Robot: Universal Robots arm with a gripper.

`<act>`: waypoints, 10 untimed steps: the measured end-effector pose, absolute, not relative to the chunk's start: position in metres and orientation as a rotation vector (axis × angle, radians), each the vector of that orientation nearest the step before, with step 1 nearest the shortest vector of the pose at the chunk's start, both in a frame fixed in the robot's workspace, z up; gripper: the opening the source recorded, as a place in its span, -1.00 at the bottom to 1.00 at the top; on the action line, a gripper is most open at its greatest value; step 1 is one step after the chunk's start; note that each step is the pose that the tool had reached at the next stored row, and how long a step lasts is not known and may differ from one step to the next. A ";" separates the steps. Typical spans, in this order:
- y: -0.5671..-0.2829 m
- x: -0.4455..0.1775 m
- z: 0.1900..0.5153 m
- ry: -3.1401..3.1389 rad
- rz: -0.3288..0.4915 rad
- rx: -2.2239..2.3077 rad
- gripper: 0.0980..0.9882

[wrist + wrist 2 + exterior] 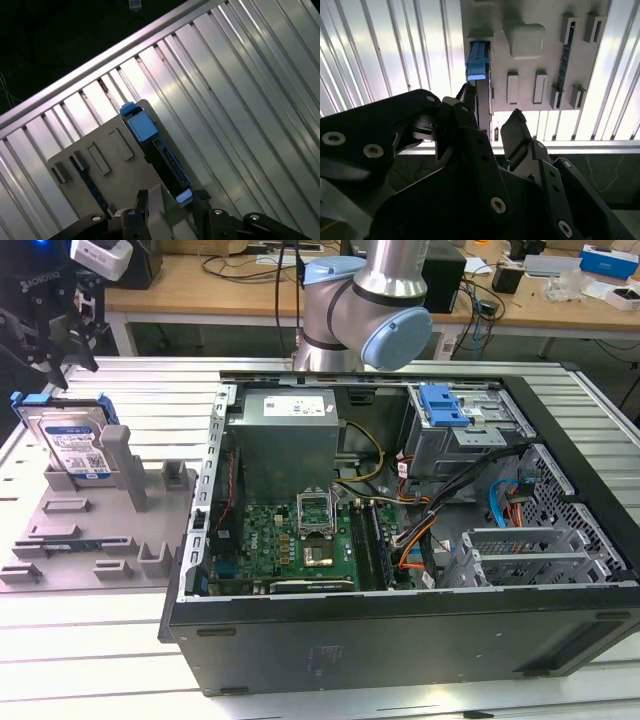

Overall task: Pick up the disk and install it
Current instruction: 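Pick up the disk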

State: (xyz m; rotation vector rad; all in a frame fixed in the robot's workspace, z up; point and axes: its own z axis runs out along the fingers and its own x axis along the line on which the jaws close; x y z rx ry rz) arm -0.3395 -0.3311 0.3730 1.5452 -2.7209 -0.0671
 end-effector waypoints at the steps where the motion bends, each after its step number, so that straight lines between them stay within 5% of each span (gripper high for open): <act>1: -0.331 -0.339 0.373 -2.709 -0.067 1.566 -0.14; 10: -0.331 -0.339 0.371 -2.498 -0.039 1.908 -0.14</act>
